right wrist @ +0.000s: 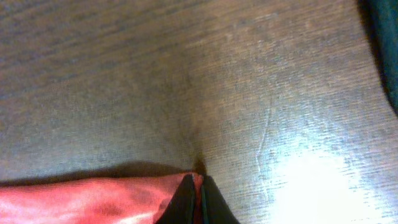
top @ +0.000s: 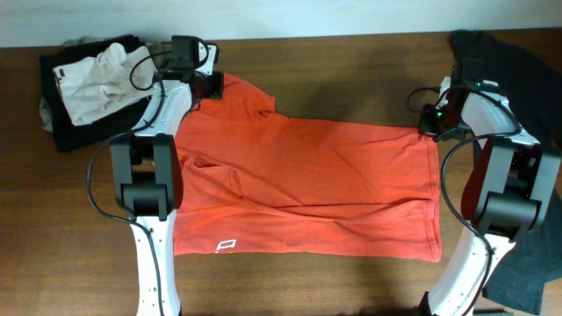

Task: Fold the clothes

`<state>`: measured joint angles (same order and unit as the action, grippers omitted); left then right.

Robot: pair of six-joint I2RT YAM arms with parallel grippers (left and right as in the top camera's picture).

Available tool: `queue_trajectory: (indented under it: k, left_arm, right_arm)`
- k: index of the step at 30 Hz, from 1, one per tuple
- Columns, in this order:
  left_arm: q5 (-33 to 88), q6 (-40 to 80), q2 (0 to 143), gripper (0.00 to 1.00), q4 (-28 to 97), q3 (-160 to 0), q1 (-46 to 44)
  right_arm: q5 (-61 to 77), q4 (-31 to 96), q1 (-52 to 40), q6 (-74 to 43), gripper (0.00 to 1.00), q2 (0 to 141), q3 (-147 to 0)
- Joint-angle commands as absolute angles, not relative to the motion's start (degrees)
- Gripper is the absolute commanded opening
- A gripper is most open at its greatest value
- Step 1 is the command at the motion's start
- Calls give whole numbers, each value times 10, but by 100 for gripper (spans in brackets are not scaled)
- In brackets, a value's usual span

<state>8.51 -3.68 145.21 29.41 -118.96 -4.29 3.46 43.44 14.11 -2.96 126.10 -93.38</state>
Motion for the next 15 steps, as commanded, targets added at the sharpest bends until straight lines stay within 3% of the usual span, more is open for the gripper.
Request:
queue_trajectory:
  k: [1,15]
  left_arm:
    - [77,-40,1394,1,357,-1184,-44]
    - [77,-39,1267,1,656,-1183,23]
  right_arm:
    - [28,483,136,-65,4,1266,-990]
    - [34,628,155,-95,4,1180,-1003]
